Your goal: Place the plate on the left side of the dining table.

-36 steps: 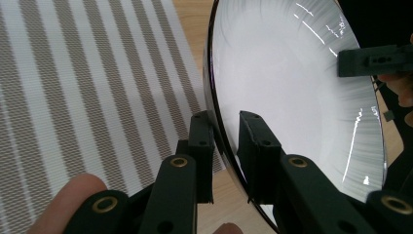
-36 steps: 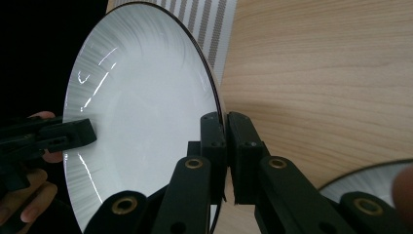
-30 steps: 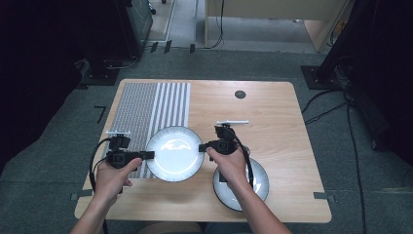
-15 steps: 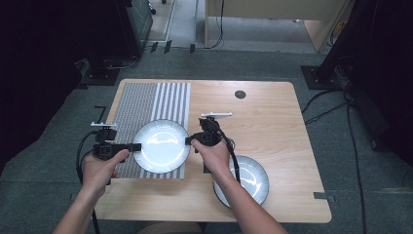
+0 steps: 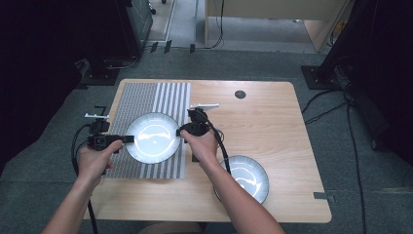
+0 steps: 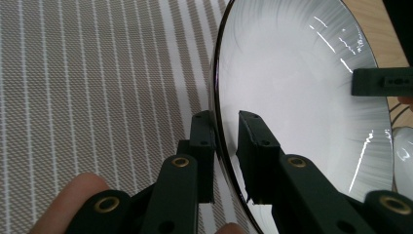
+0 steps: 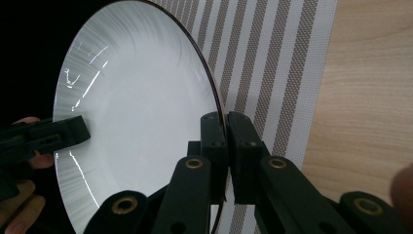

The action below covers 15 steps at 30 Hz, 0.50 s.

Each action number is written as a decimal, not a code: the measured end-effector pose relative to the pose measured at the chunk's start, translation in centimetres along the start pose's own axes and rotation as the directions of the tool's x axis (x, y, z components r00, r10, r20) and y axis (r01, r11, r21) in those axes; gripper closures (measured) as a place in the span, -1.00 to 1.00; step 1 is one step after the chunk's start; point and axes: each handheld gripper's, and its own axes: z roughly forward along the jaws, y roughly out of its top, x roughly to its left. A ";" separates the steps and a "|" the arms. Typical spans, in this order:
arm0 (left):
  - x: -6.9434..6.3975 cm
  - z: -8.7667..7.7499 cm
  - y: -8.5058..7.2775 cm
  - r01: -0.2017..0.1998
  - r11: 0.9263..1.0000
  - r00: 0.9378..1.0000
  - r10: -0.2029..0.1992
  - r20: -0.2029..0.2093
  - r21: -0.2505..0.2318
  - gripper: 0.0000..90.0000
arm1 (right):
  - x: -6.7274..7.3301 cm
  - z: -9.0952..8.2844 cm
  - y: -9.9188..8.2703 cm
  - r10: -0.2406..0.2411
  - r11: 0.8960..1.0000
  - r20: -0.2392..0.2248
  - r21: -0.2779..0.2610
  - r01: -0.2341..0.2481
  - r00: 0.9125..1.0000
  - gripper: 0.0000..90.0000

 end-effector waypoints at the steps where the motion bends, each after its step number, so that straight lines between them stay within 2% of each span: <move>1: 0.2 0.1 0.2 0.006 1.000 1.000 -0.006 -0.006 0.002 0.72 | 0.1 0.3 0.2 0.000 1.000 0.002 0.000 0.000 1.000 0.93; 6: 1.3 0.8 1.3 0.027 1.000 0.999 -0.027 -0.021 0.004 0.72 | 0.8 1.7 1.6 -0.004 1.000 0.022 -0.006 0.004 1.000 0.93; 15: 2.6 2.0 3.2 0.050 0.999 0.997 -0.050 -0.064 0.000 0.72 | 0.7 3.5 3.2 0.025 1.000 0.024 -0.018 -0.025 0.999 0.91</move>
